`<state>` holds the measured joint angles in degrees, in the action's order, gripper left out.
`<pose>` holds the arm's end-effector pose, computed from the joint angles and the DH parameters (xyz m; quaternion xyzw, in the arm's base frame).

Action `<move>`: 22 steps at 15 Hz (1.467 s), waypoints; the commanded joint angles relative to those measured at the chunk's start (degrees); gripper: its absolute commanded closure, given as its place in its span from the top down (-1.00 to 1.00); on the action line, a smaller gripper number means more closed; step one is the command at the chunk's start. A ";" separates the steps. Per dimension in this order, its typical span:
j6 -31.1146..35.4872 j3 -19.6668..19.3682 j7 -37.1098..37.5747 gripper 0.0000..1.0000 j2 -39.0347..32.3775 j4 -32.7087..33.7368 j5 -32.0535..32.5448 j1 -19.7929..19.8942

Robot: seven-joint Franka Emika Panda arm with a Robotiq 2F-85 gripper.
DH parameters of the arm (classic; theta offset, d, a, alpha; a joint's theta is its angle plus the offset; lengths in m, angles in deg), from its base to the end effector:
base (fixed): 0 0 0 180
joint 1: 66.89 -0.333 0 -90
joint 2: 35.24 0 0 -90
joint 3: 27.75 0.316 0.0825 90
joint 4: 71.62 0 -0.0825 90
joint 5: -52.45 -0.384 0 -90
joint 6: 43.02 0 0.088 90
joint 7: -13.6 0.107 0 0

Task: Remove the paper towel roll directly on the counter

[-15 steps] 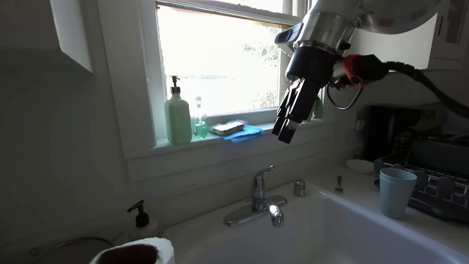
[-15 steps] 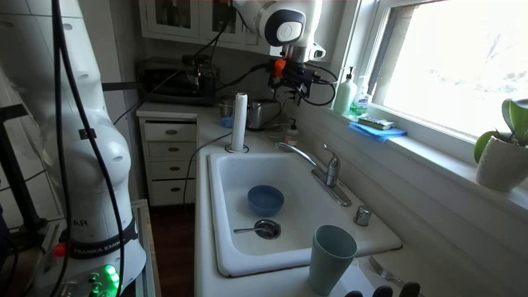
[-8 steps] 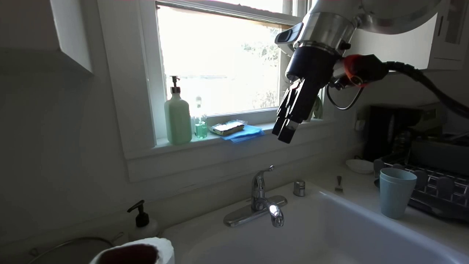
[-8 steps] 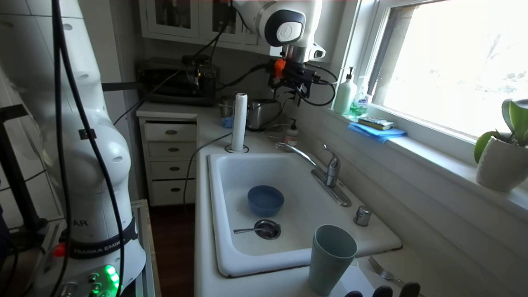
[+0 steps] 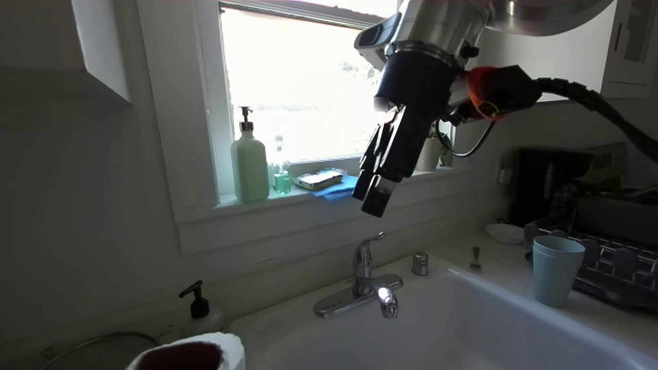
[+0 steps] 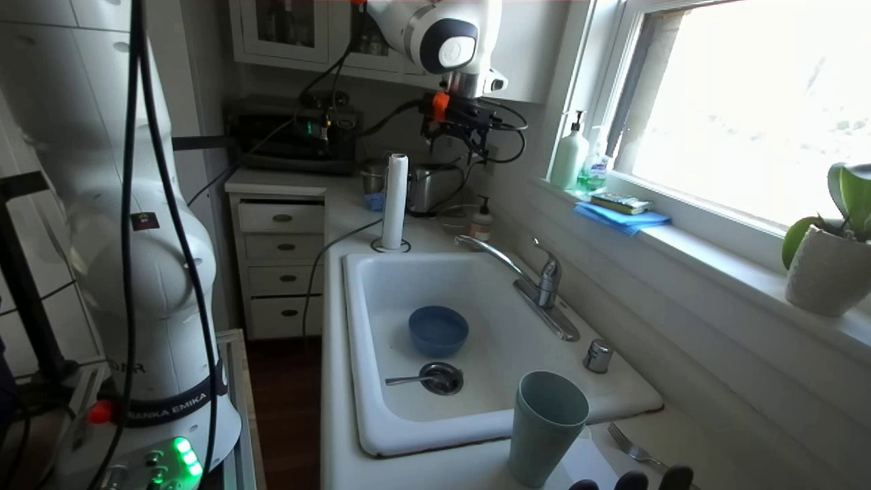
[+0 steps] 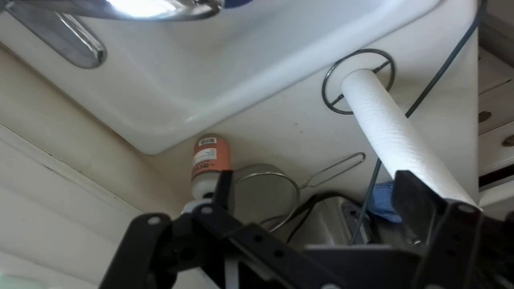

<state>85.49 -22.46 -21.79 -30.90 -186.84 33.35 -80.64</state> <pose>0.5291 0.1939 0.5205 -0.9045 -0.3731 -0.1697 0.1177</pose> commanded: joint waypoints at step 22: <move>-5.89 11.41 -10.58 1.00 -21.21 22.77 -10.28 2.34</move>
<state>83.37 -13.37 -30.11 -48.62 -169.13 25.25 -79.55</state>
